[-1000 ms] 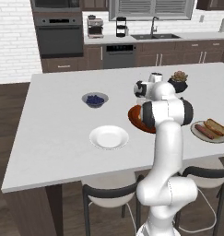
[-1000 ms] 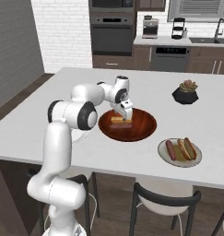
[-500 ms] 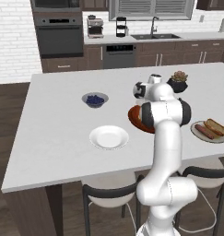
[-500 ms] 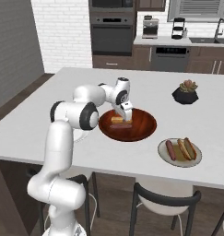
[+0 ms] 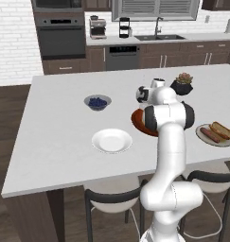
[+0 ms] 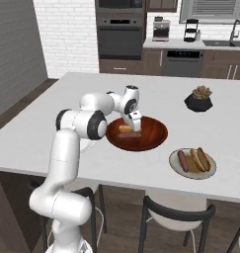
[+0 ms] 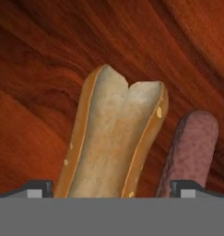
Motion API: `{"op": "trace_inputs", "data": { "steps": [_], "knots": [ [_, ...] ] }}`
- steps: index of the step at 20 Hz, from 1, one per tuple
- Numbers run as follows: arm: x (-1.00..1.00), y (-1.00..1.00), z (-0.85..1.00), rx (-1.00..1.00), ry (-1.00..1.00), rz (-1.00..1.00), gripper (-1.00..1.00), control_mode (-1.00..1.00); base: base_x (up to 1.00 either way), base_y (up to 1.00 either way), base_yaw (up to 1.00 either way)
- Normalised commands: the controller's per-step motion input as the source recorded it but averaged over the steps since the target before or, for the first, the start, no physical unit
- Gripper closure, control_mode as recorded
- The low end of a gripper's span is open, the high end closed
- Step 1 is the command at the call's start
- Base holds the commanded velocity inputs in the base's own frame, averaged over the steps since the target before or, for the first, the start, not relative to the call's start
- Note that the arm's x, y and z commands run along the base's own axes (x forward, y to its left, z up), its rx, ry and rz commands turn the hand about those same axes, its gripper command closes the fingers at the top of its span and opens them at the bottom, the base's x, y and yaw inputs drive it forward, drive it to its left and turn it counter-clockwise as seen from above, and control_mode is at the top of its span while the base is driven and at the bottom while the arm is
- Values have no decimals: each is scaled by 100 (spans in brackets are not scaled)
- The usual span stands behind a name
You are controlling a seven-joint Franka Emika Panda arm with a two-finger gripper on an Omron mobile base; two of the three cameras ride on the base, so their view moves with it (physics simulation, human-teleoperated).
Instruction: Place one bun and one sausage from the bowl on each plate.
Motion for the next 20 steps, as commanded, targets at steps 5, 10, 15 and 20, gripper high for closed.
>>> {"op": "trace_inputs", "data": {
  "steps": [5, 10, 15, 20],
  "knots": [
    [0, 0, -11, 0, 0, -3, -100, -100, 0, 0, 0],
    [-1, 0, 0, 3, 0, -2, -100, -100, 0, 0, 0],
    [0, 0, 0, 6, 0, -2, -100, -100, 0, 0, 0],
    [1, 4, 0, 2, 0, 0, -100, -100, 0, 0, 0]
  ]
}}
